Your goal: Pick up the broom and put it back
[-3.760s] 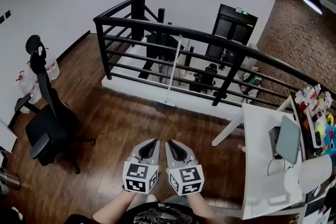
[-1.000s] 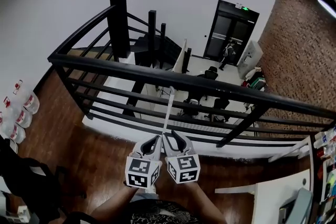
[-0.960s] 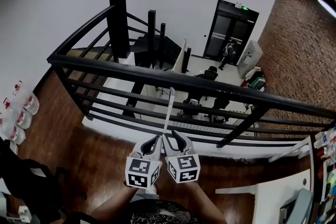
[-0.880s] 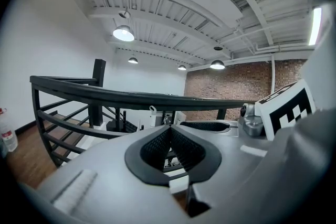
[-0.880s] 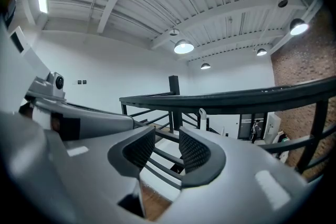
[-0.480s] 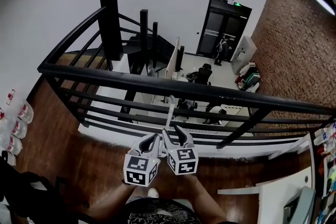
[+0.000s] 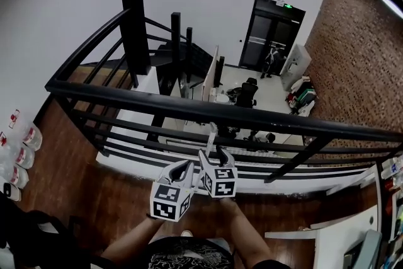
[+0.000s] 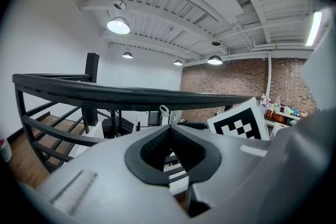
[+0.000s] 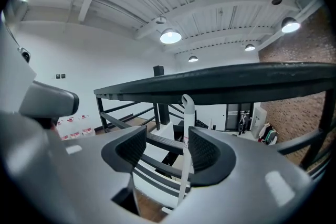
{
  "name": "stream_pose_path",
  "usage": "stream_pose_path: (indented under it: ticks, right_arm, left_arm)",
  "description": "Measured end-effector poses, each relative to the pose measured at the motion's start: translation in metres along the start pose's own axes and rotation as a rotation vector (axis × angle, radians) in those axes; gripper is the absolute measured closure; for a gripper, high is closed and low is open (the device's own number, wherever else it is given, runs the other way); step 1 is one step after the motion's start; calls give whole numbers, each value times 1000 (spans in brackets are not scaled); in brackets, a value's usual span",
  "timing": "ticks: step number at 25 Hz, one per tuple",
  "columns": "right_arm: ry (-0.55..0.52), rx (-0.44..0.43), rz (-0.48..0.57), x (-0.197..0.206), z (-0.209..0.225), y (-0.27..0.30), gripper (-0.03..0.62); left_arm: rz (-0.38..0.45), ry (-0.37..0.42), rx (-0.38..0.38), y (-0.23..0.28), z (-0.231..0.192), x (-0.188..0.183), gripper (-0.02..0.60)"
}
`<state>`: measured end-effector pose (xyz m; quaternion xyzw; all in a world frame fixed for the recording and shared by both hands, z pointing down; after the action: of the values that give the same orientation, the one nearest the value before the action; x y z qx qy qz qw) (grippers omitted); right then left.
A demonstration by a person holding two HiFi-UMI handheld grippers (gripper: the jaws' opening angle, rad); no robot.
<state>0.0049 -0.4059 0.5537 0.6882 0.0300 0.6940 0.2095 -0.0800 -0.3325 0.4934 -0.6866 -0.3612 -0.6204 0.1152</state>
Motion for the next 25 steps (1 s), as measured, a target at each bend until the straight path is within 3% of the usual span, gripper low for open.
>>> stream_pose_path:
  ticks: [10, 21, 25]
  right_arm:
    - [55, 70, -65, 20, 23, 59, 373]
    - [6, 97, -117, 29, 32, 99, 375]
    - [-37, 132, -119, 31, 36, 107, 455]
  left_arm:
    - [-41, 19, -3, 8, -20, 6, 577]
    - [-72, -24, -20, 3, -35, 19, 577]
    - [-69, -33, -39, -4, -39, 19, 577]
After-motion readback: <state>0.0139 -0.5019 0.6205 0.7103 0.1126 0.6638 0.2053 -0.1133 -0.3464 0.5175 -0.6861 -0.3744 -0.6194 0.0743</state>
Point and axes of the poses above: the fingertips, and each gripper's own axes: y forward along the fingers, z to its right, x out of its underside, the point moved 3 cm from there along -y, backward along the fingers, and after that the axes turned 10 degrees about x, right-handed, at the moved point
